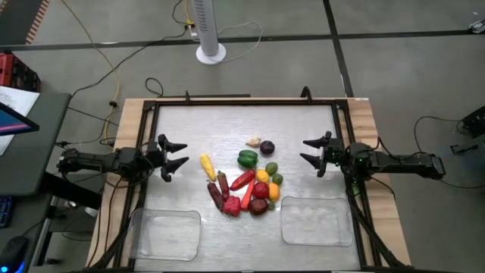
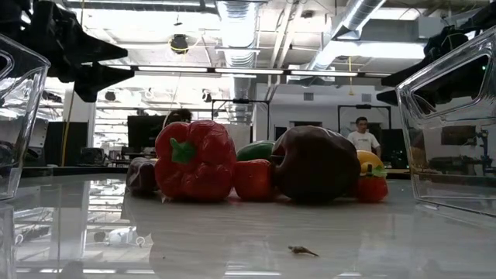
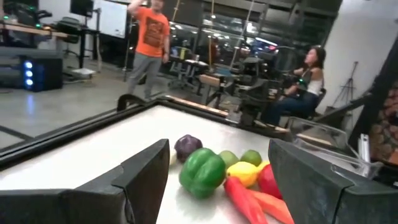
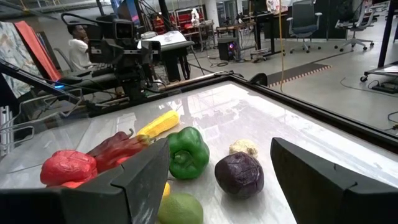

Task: Sort produce into baskets
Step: Put the onion into the right transparent bin

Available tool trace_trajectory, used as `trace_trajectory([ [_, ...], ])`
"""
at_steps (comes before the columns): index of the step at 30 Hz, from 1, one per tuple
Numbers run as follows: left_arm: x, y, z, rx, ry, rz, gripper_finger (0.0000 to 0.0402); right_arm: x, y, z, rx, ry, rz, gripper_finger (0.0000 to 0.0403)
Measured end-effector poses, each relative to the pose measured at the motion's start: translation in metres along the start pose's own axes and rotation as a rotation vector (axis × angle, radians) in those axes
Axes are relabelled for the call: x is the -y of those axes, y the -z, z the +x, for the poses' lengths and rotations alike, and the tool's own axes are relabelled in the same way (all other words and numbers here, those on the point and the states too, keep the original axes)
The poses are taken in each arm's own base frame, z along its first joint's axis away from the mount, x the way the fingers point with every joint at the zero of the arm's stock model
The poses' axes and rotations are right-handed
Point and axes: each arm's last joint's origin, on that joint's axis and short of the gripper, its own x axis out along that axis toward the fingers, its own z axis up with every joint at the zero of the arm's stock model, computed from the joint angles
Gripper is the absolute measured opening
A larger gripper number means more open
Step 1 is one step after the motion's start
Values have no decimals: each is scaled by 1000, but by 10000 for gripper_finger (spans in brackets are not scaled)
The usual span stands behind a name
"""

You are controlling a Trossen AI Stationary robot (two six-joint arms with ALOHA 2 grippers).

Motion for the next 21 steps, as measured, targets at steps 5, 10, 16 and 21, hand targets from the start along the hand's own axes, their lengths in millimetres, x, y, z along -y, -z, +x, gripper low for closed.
trace_trajectory([
  [5, 1, 1, 0, -14, 46, -39, 261, -1, -9, 0, 94, -13, 0, 305],
  [10, 2, 0, 0, -12, 56, -40, 261, -3, -20, -2, 204, -40, 78, 305],
  [16, 8, -12, -2, 56, 220, 81, 261, -1, -26, -3, 261, -15, 181, 305],
  [21, 14, -23, -5, 132, 394, -4, 261, 1, -35, 6, 208, 25, 174, 305],
])
